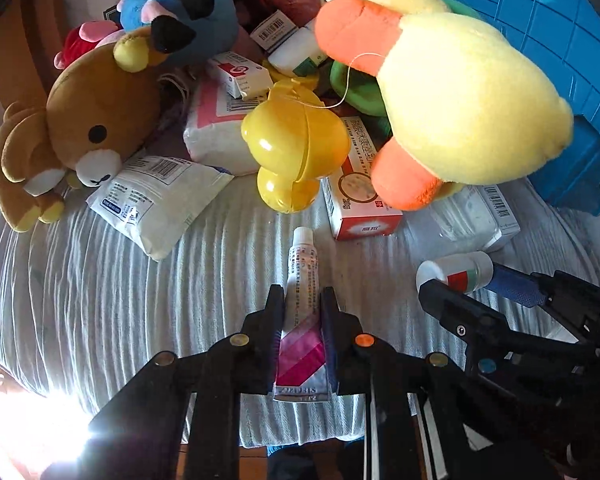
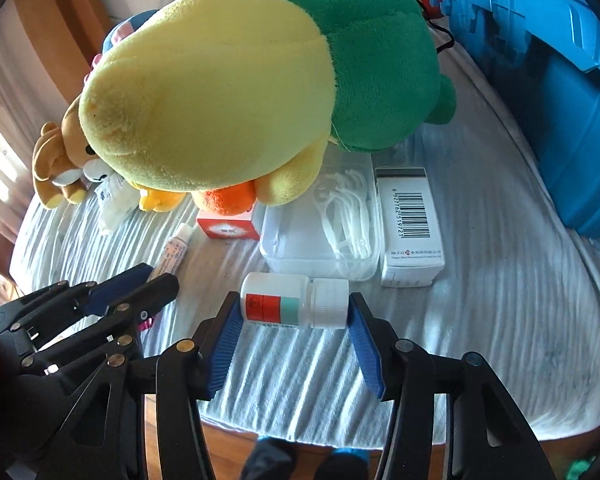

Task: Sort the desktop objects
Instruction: 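Grasp the pink-labelled tube with the left tool while the right tool grasps the white bottle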

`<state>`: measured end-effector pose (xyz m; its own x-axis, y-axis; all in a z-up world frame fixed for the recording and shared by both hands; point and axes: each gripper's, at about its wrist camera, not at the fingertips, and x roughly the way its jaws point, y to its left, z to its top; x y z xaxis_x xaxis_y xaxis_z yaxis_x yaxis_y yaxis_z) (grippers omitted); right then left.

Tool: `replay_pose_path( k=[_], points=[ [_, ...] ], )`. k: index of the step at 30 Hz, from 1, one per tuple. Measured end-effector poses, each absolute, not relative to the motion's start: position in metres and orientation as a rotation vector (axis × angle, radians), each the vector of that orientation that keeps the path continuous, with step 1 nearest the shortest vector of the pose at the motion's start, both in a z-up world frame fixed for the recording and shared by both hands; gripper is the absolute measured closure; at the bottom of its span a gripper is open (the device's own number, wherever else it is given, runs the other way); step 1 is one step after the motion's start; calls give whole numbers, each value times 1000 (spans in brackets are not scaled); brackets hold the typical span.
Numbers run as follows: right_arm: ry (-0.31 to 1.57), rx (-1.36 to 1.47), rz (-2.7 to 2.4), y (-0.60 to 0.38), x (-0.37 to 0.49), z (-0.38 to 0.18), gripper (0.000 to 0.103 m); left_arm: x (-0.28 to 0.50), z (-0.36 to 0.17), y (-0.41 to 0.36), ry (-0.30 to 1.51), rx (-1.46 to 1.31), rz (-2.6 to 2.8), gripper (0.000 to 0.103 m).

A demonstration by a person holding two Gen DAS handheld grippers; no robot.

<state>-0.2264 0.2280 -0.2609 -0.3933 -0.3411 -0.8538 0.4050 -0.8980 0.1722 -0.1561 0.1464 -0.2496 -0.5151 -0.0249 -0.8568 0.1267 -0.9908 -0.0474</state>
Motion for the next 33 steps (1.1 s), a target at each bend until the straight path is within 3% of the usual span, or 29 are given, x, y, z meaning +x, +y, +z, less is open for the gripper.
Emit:
replay_pose_path(
  k=[6, 8, 17, 24, 31, 33],
  points=[
    [64, 1305, -2344, 236, -209, -227, 51, -142, -212, 148, 159, 1388, -2709, 86],
    [49, 1244, -2365, 238, -203, -206, 51, -137, -191, 148, 159, 1330, -2735, 102],
    [59, 1028, -2491, 224, -210, -125, 53, -154, -139, 98, 166, 1190, -2841, 102],
    [72, 1130, -2524, 233, -205, -160, 53, -165, -193, 68, 222, 1440, -2791, 102],
    [21, 1338, -2533, 255, -211, -227, 53, -175, -254, 74, 141, 1648, -2711, 102],
    [20, 1381, -2532, 259, -213, -242, 53, -174, -260, 75, 98, 1571, -2734, 99]
  ],
)
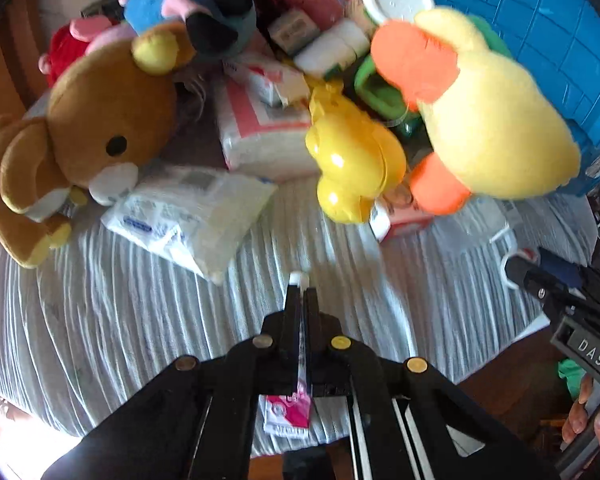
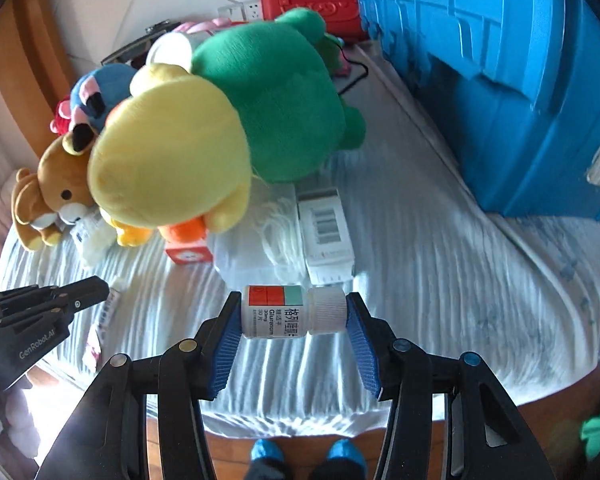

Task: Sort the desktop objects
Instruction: 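Grasp the pink-labelled tube with the left tool while the right tool grasps the white bottle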

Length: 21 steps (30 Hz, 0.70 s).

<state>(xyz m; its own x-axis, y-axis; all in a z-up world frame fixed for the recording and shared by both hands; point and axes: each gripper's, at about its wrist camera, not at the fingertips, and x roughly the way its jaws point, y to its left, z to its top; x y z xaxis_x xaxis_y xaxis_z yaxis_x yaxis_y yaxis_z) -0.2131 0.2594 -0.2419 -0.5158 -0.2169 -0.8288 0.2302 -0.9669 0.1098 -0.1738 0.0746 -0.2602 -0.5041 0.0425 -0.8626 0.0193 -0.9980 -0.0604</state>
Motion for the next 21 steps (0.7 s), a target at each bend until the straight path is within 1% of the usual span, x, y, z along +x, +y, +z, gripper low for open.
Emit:
replay_pose_path(
  k=[1, 2, 3, 4, 5, 7, 10, 13, 15, 16, 18, 19, 20, 21],
  points=[
    [24, 1394, -2531, 261, -214, -248, 53, -176, -267, 75, -85, -1573, 2698, 92],
    [32, 1407, -2529, 261, -215, -254, 53, -178, -273, 73, -110, -1583, 2679, 81],
    [39, 1419, -2527, 261, -216, -258, 53, -181, -282, 70, -153, -1630, 2639, 75],
    [39, 1419, -2523, 261, -216, -261, 53, -179, -284, 68, -173, -1592, 2647, 69],
    [42, 1417, -2522, 261, -217, -263, 53, -177, -286, 69, -163, -1582, 2661, 53],
    [55, 1415, -2529, 258, -217, -265, 53, -173, -291, 73, -116, -1566, 2665, 46],
    [44, 1411, -2536, 259, -218, -267, 52, -170, -297, 86, 20, -1545, 2692, 42],
    [30, 1407, -2533, 262, -217, -267, 52, -168, -301, 82, -40, -1554, 2691, 43],
    [18, 1408, -2537, 265, -215, -267, 51, -165, -303, 83, -16, -1569, 2693, 43],
    [10, 1410, -2540, 267, -214, -267, 51, -163, -304, 83, -12, -1570, 2692, 44],
    [-5, 1411, -2542, 269, -212, -266, 49, -159, -303, 82, -23, -1556, 2694, 67],
    [-6, 1410, -2544, 269, -211, -266, 49, -159, -302, 82, -30, -1550, 2679, 87],
    [6, 1408, -2546, 269, -211, -266, 52, -160, -302, 82, -43, -1558, 2663, 87],
    [24, 1408, -2551, 269, -210, -266, 52, -161, -300, 81, -56, -1553, 2661, 87]
  ],
)
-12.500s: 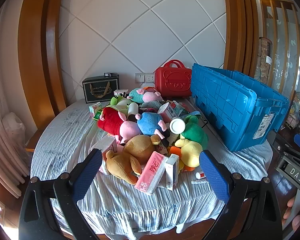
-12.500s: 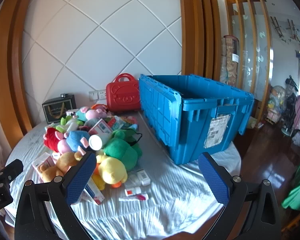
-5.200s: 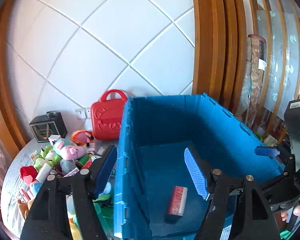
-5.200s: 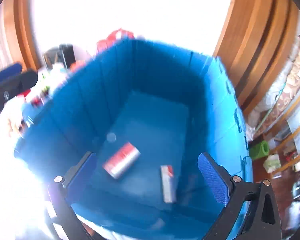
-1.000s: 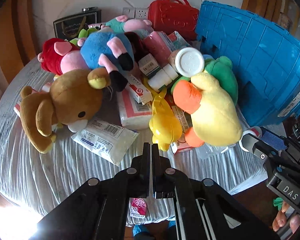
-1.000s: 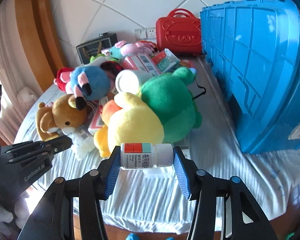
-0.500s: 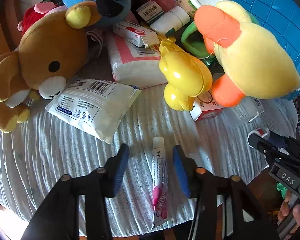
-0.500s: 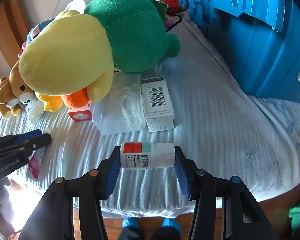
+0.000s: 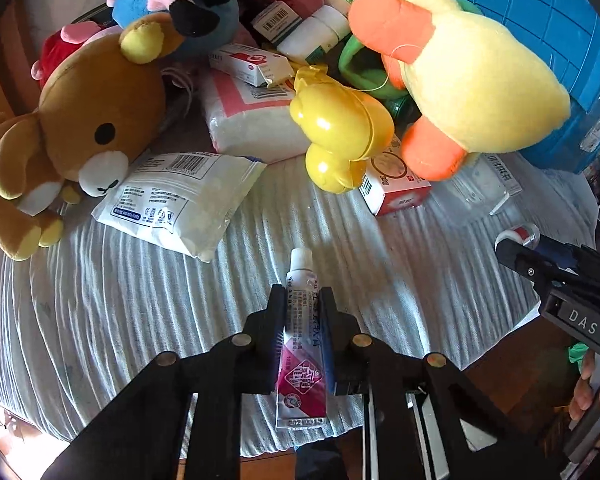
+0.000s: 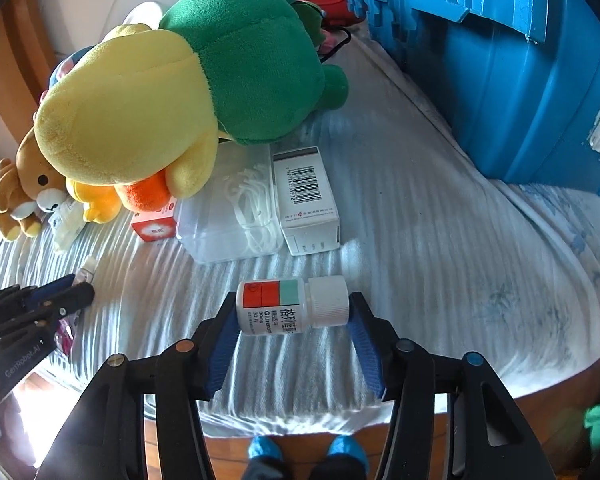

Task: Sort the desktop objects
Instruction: 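Carry the tube and bottle into the blue crate and open both tools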

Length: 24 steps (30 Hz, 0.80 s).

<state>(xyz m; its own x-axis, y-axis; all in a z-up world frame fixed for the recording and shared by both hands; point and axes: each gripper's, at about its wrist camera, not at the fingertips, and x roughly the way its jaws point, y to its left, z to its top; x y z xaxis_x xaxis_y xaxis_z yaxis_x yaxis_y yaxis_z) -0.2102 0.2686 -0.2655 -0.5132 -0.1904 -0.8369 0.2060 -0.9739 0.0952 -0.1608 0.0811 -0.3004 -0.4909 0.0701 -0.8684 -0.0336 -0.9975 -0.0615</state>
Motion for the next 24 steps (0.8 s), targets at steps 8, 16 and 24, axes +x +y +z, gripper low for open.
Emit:
replay_pose_path(
  k=[8, 16, 24],
  points=[
    [8, 1199, -2621, 267, -198, -190, 52, -155, -196, 74, -37, -1236, 2869, 87],
    [41, 759, -2708, 264, -191, -47, 52, -178, -62, 73, -63, -823, 3009, 87],
    [76, 441, -2851, 327, -216, 68, 52, -202, 53, 161, -12, -517, 2996, 87]
  ],
)
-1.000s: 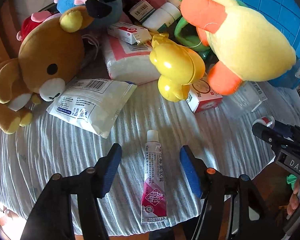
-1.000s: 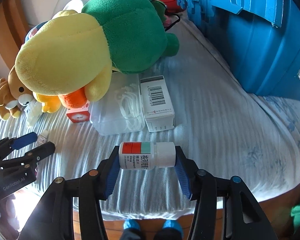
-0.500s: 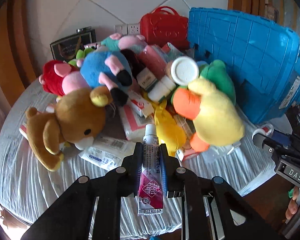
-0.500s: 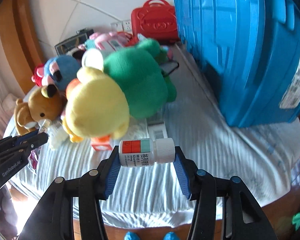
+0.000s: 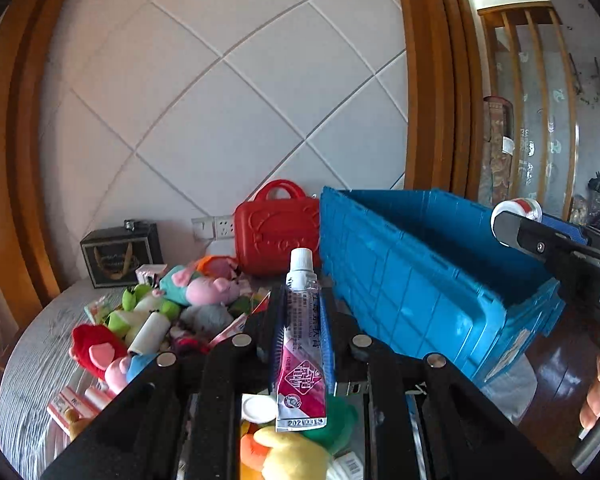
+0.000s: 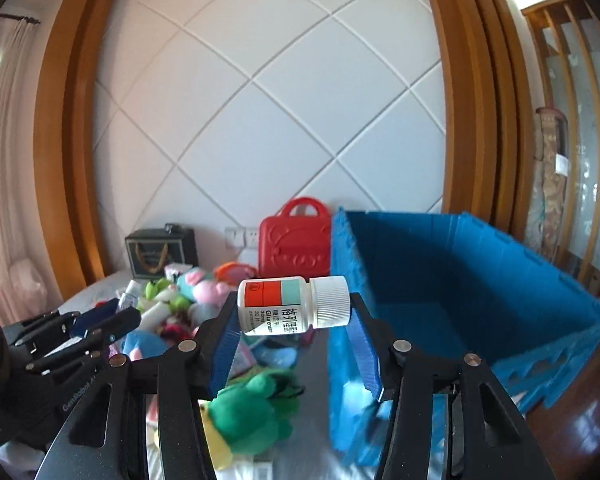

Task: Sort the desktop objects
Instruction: 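Carry the tube and bottle into the blue crate and open both tools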

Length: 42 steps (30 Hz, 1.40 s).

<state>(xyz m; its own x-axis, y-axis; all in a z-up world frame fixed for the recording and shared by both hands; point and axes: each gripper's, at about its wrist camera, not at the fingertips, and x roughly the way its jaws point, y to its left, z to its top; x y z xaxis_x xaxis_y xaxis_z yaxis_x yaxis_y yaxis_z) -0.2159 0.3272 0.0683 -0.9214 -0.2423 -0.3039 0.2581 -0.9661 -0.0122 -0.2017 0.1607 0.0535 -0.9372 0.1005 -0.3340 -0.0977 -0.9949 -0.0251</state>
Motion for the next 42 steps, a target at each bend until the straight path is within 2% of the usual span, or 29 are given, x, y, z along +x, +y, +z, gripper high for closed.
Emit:
replay_pose_path(
  k=[5, 10, 13, 17, 23, 28, 37, 42],
  points=[
    [172, 421, -2911, 399, -276, 114, 52, -259, 104, 245, 10, -456, 2941, 87],
    [208, 628, -2886, 483, -369, 134, 52, -359, 137, 341, -94, -800, 2728, 87],
    [276, 873, -2830, 520, -420, 119, 52, -418, 123, 387, -110, -1053, 2661, 87],
    [386, 1202, -2656, 544, -468, 67, 52, -463, 77, 425, -55, -1367, 2604, 87],
    [542, 1376, -2477, 556, -479, 19, 52, -470, 42, 444, -12, -1492, 2589, 87],
    [601, 1372, -2448, 565, -475, 13, 52, -458, 43, 450, 16, -1472, 2630, 87],
    [594, 1362, -2427, 579, -470, 10, 51, -442, 45, 459, 70, -1408, 2680, 87],
    [573, 1324, -2441, 582, -463, 16, 27, -431, 48, 462, 75, -1372, 2702, 86]
  ],
)
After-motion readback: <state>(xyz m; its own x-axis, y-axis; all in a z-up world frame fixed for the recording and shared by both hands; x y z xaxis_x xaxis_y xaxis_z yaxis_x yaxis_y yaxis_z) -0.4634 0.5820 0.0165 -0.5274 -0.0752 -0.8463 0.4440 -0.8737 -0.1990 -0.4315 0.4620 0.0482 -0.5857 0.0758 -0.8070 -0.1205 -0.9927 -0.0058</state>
